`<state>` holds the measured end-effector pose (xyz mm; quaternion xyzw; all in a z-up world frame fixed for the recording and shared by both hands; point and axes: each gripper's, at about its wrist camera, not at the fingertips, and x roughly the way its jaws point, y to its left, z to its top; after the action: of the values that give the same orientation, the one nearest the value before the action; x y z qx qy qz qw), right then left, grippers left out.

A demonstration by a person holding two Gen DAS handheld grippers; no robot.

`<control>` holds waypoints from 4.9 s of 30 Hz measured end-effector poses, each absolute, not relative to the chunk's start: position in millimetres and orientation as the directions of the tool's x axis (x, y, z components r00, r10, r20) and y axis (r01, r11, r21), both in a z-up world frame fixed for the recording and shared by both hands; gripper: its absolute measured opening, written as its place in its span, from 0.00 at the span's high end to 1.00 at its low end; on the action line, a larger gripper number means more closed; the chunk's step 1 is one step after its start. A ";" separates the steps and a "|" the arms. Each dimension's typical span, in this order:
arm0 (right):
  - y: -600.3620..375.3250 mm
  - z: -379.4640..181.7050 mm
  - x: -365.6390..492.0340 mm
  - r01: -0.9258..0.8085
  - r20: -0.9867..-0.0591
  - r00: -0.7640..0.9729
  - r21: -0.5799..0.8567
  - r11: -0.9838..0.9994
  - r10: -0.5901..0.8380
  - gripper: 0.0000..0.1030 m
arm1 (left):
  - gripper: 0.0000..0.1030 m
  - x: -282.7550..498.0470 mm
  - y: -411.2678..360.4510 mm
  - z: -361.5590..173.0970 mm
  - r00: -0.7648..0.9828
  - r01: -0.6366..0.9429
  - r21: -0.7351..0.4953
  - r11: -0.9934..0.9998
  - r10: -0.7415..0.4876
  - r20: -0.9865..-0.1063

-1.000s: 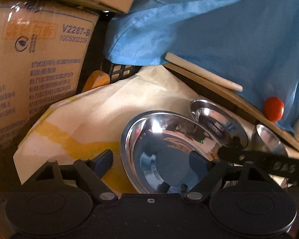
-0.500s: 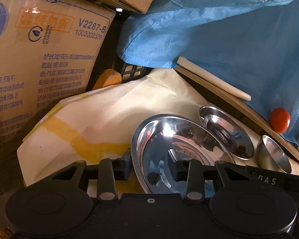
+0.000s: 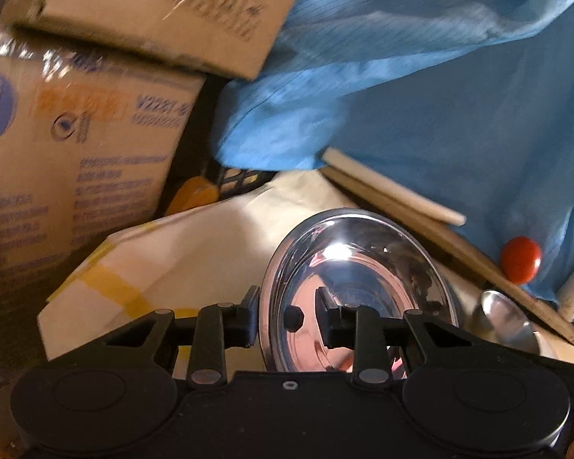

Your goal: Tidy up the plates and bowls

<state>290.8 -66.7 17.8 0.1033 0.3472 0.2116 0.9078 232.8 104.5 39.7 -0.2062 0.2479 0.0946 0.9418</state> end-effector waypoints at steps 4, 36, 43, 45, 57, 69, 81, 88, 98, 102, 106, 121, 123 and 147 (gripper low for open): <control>-85.2 27.2 281.3 -0.280 -0.556 0.706 0.352 0.893 0.440 0.77 | 0.68 233.3 86.0 48.1 0.876 -0.238 -0.346 0.908 0.048 -0.480; -141.3 48.9 232.7 -0.195 -0.509 0.791 0.317 0.928 0.340 0.77 | 0.63 224.9 27.6 57.3 0.890 -0.088 -0.308 0.947 -0.064 -0.451; -164.9 38.4 195.9 -0.101 -0.548 0.798 0.287 0.953 0.250 0.77 | 0.63 214.5 -2.0 37.3 0.847 0.032 -0.227 0.973 -0.147 -0.511; -167.0 32.4 187.0 -0.086 -0.560 0.795 0.273 0.958 0.231 0.77 | 0.63 209.8 -9.2 31.2 0.837 0.064 -0.188 0.980 -0.155 -0.525; -162.2 16.2 164.1 -0.060 -0.615 0.771 0.187 0.980 0.165 0.76 | 0.63 200.1 -24.9 16.2 0.821 0.114 -0.050 0.992 -0.123 -0.558; -159.5 21.5 156.5 -0.066 -0.629 0.764 0.148 0.987 0.146 0.73 | 0.55 194.5 -30.5 16.3 0.809 0.157 -0.028 0.987 -0.145 -0.570; -154.8 26.2 155.0 -0.071 -0.631 0.766 0.102 0.992 0.120 0.69 | 0.52 197.6 -31.5 13.9 0.802 0.166 -0.032 0.986 -0.154 -0.578; -152.9 26.3 154.9 -0.065 -0.632 0.767 0.091 0.994 0.108 0.69 | 0.46 198.7 -30.9 13.6 0.800 0.168 -0.038 0.985 -0.158 -0.578; -149.0 30.0 152.0 -0.042 -0.624 0.780 0.029 0.999 0.051 0.50 | 0.38 202.2 -26.2 10.0 0.791 0.157 -0.056 0.986 -0.159 -0.591; -151.7 28.9 152.9 -0.048 -0.629 0.775 0.046 0.998 0.066 0.49 | 0.30 202.7 -22.4 10.2 0.795 0.142 -0.077 0.987 -0.160 -0.585; -152.2 29.7 155.6 -0.042 -0.623 0.780 0.045 0.998 0.060 0.40 | 0.23 207.0 -12.2 13.1 0.806 0.109 -0.110 0.988 -0.153 -0.573; -139.7 46.5 204.7 -0.159 -0.559 0.803 0.137 0.978 0.209 0.06 | 0.01 291.0 52.4 36.5 0.824 0.006 -0.171 0.985 -0.102 -0.558; -133.8 49.5 217.3 -0.190 -0.548 0.797 0.168 0.967 0.252 0.04 | 0.01 310.4 61.2 38.6 0.814 0.003 -0.179 0.984 -0.107 -0.571; -78.1 7.1 330.1 -0.088 -0.680 0.656 0.362 0.928 0.327 0.01 | 0.01 447.8 86.6 5.8 0.701 0.041 -0.203 0.978 -0.173 -0.692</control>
<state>330.1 -78.1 7.1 0.1504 0.3981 0.1156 0.8975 447.8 86.6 5.8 -0.0862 0.3824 -0.0581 0.9181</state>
